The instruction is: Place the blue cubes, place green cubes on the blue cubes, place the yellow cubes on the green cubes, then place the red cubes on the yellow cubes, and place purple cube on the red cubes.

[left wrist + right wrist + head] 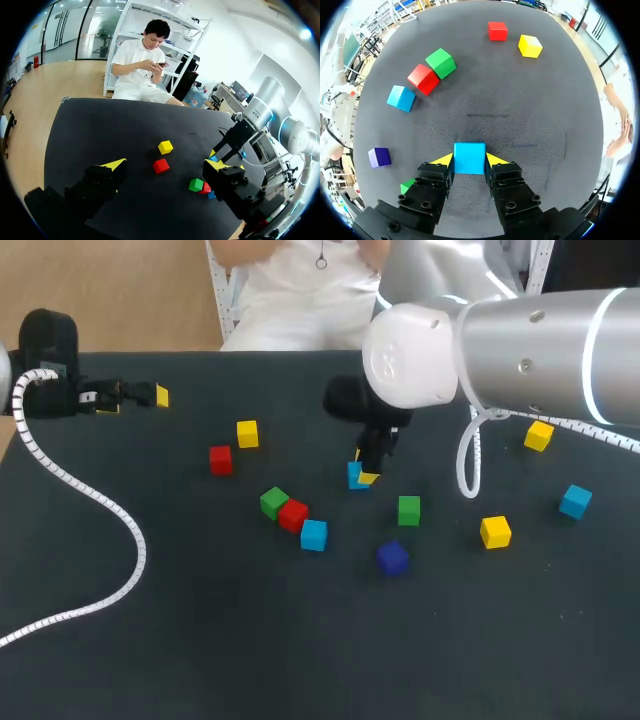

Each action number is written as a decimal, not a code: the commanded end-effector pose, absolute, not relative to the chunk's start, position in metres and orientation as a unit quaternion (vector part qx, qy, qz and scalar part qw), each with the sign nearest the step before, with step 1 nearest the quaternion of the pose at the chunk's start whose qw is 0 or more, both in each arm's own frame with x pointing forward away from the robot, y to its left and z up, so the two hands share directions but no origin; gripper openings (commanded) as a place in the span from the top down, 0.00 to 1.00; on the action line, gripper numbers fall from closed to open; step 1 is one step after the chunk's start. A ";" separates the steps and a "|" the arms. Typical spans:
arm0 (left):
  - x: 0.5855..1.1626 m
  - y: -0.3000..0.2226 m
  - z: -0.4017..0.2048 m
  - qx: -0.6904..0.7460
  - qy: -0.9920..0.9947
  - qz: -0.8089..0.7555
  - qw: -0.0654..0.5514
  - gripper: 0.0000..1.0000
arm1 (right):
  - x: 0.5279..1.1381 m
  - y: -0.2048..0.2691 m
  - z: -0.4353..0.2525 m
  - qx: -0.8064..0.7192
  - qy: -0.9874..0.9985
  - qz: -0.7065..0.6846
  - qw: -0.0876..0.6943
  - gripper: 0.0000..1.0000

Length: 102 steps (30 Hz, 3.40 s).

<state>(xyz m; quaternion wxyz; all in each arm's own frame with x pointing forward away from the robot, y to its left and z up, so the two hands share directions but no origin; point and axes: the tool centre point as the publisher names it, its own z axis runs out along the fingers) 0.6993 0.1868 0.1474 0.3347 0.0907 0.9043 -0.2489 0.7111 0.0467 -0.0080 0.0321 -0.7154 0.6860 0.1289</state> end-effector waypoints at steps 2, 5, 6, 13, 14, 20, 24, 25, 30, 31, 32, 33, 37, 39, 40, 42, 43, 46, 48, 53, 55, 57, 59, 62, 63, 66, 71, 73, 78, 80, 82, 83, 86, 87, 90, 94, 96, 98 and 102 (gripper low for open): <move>0.700 0.185 0.149 0.089 0.907 -0.245 0.332 0.00 | 0.709 0.046 -0.008 -0.714 0.687 0.129 0.033 1.00; 0.700 0.185 0.149 0.089 0.907 -0.245 0.332 0.00 | 0.709 0.047 -0.008 -0.714 0.688 0.129 0.032 1.00; 0.700 0.185 0.149 0.089 0.907 -0.245 0.332 0.00 | 0.708 0.047 -0.008 -0.714 0.688 0.129 0.032 1.00; 0.700 0.185 0.149 0.089 0.907 -0.245 0.332 0.00 | 0.702 0.047 -0.003 -0.709 0.693 0.128 0.035 1.00; 0.700 0.185 0.149 0.089 0.907 -0.245 0.332 0.00 | 0.702 0.047 -0.004 -0.708 0.693 0.127 0.035 1.00; 0.700 0.185 0.149 0.089 0.907 -0.245 0.332 0.00 | 0.702 0.046 -0.005 -0.700 0.704 0.119 0.031 1.00; 0.700 0.185 0.149 0.089 0.907 -0.245 0.332 0.00 | 0.702 0.047 -0.005 -0.698 0.705 0.119 0.032 1.00; 0.700 0.185 0.149 0.089 0.907 -0.245 0.332 0.00 | 0.702 0.047 -0.005 -0.698 0.706 0.120 0.032 1.00; 0.700 0.185 0.149 0.089 0.907 -0.245 0.332 0.00 | 0.701 0.048 -0.006 -0.694 0.710 0.119 0.033 1.00; 0.700 0.185 0.149 0.089 0.907 -0.245 0.332 0.00 | 0.701 0.048 -0.006 -0.693 0.710 0.119 0.033 1.00; 0.700 0.185 0.149 0.089 0.907 -0.245 0.332 0.00 | 0.701 0.047 -0.006 -0.692 0.711 0.119 0.033 1.00; 0.700 0.185 0.149 0.089 0.907 -0.245 0.332 0.00 | 0.701 0.047 -0.007 -0.691 0.712 0.119 0.033 1.00; 0.700 0.185 0.149 0.089 0.907 -0.245 0.332 0.00 | 0.701 0.047 -0.007 -0.690 0.713 0.117 0.033 1.00; 0.700 0.185 0.149 0.089 0.907 -0.245 0.332 0.00 | 0.702 0.047 -0.007 -0.691 0.712 0.116 0.032 1.00; 0.700 0.185 0.149 0.089 0.907 -0.245 0.332 0.00 | 0.703 0.047 -0.007 -0.692 0.712 0.115 0.032 1.00; 0.700 0.185 0.149 0.089 0.907 -0.245 0.332 0.00 | 0.704 0.047 -0.006 -0.692 0.712 0.114 0.033 1.00; 0.700 0.185 0.149 0.089 0.907 -0.245 0.332 0.00 | 0.704 0.047 -0.006 -0.692 0.712 0.113 0.033 1.00; 0.700 0.185 0.149 0.089 0.907 -0.245 0.332 0.00 | 0.705 0.048 -0.006 -0.693 0.711 0.113 0.033 1.00; 0.700 0.185 0.149 0.089 0.907 -0.245 0.332 0.00 | 0.705 0.048 -0.006 -0.694 0.710 0.112 0.032 1.00; 0.700 0.185 0.149 0.089 0.907 -0.245 0.332 0.00 | 0.705 0.048 -0.006 -0.695 0.710 0.113 0.031 1.00; 0.700 0.185 0.149 0.089 0.907 -0.245 0.332 0.00 | 0.705 0.048 -0.007 -0.694 0.710 0.113 0.030 1.00; 0.700 0.185 0.149 0.089 0.907 -0.245 0.332 0.00 | 0.705 0.048 -0.008 -0.694 0.710 0.114 0.029 1.00; 0.700 0.185 0.149 0.089 0.907 -0.245 0.332 0.00 | 0.706 0.048 -0.009 -0.694 0.711 0.115 0.028 1.00; 0.700 0.185 0.149 0.089 0.907 -0.245 0.332 0.00 | 0.706 0.048 -0.009 -0.693 0.711 0.115 0.029 1.00; 0.700 0.185 0.149 0.089 0.907 -0.245 0.332 0.00 | 0.706 0.048 -0.009 -0.693 0.711 0.114 0.029 1.00; 0.700 0.185 0.149 0.089 0.907 -0.245 0.332 0.00 | 0.708 0.048 -0.008 -0.694 0.710 0.114 0.030 1.00; 0.700 0.185 0.149 0.089 0.907 -0.245 0.332 0.00 | 0.709 0.049 -0.007 -0.696 0.709 0.113 0.032 1.00; 0.700 0.185 0.149 0.089 0.907 -0.245 0.332 0.00 | 0.710 0.049 -0.007 -0.696 0.708 0.113 0.032 1.00; 0.700 0.185 0.149 0.089 0.907 -0.245 0.332 0.00 | 0.710 0.049 -0.009 -0.698 0.707 0.113 0.028 1.00; 0.700 0.185 0.149 0.089 0.907 -0.245 0.332 0.00 | 0.710 0.049 -0.009 -0.697 0.707 0.113 0.027 1.00; 0.700 0.185 0.149 0.089 0.907 -0.245 0.332 0.00 | 0.709 0.049 -0.009 -0.698 0.707 0.114 0.026 1.00; 0.700 0.185 0.149 0.089 0.907 -0.245 0.332 0.00 | 0.709 0.049 -0.009 -0.698 0.707 0.114 0.026 1.00; 0.700 0.185 0.149 0.089 0.907 -0.245 0.332 0.00 | 0.709 0.049 -0.009 -0.699 0.706 0.114 0.026 1.00; 0.700 0.185 0.149 0.089 0.907 -0.245 0.332 0.00 | 0.710 0.050 -0.009 -0.699 0.706 0.114 0.026 1.00; 0.700 0.185 0.149 0.089 0.907 -0.245 0.332 0.00 | 0.710 0.050 -0.009 -0.699 0.705 0.116 0.026 0.84; 0.700 0.185 0.149 0.089 0.907 -0.245 0.332 0.00 | 0.708 0.051 -0.010 -0.700 0.704 0.118 0.024 0.00; 0.700 0.185 0.149 0.089 0.907 -0.245 0.332 0.00 | 0.707 0.051 -0.010 -0.699 0.705 0.119 0.023 0.00; 0.700 0.185 0.149 0.089 0.907 -0.245 0.332 0.00 | 0.706 0.050 -0.009 -0.698 0.706 0.120 0.023 0.00; 0.700 0.185 0.149 0.089 0.907 -0.245 0.332 0.00 | 0.708 0.047 -0.006 -0.693 0.711 0.118 0.027 0.00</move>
